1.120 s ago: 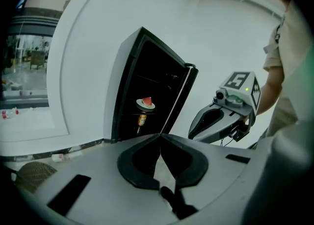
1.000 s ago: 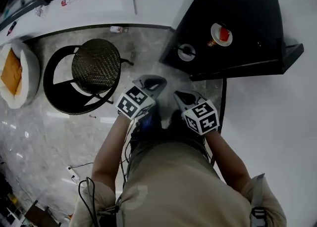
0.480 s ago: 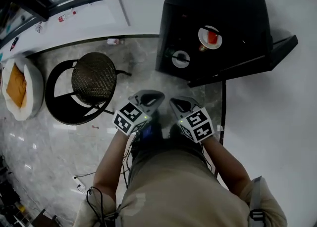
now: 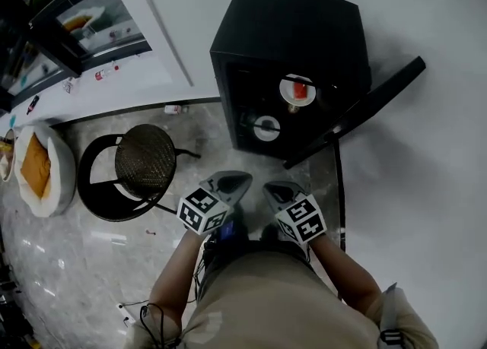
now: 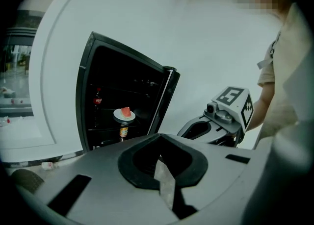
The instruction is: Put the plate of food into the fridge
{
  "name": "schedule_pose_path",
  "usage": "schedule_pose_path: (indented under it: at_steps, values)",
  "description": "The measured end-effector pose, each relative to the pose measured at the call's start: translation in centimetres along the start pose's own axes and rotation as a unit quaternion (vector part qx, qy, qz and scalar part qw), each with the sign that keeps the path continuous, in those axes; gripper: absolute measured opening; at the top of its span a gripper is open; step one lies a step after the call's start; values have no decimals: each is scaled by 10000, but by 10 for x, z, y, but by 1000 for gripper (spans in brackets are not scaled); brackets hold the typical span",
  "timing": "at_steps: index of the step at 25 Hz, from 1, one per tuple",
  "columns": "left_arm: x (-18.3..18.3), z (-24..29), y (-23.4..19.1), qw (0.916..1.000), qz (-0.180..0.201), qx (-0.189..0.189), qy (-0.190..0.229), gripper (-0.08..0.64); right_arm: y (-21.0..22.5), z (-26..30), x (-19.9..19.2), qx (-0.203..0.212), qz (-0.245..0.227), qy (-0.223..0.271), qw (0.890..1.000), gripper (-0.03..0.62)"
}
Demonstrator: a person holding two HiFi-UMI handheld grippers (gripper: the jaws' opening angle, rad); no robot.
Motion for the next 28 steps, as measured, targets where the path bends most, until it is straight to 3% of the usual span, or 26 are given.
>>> schedule_pose_path:
  at_steps: [5, 12, 21, 28]
  values:
    - [5, 7, 32, 9992, 346, -182, -14, 9, 2, -22, -5, 36, 113, 206, 9997, 25]
    - [7, 11, 74, 9982, 442, -369, 174, 9, 1, -53, -14, -19, 102, 351, 9993, 25]
    - [16, 0, 108, 9957, 810, 113, 437, 9, -11, -81, -19, 130, -20, 686, 9976, 23]
    - [30, -27, 129, 9876, 1227, 639, 749, 9, -13, -105, -9, 73, 48, 1159, 9932, 23]
Point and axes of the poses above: the fingertips, and each gripper's own axes: z forward along the fingers, y to its right, x out of its top, the point moved 4 cm from there along -z, backward along the fingers, and after that the axes turned 4 degrees about x, right-handed, at the moved point
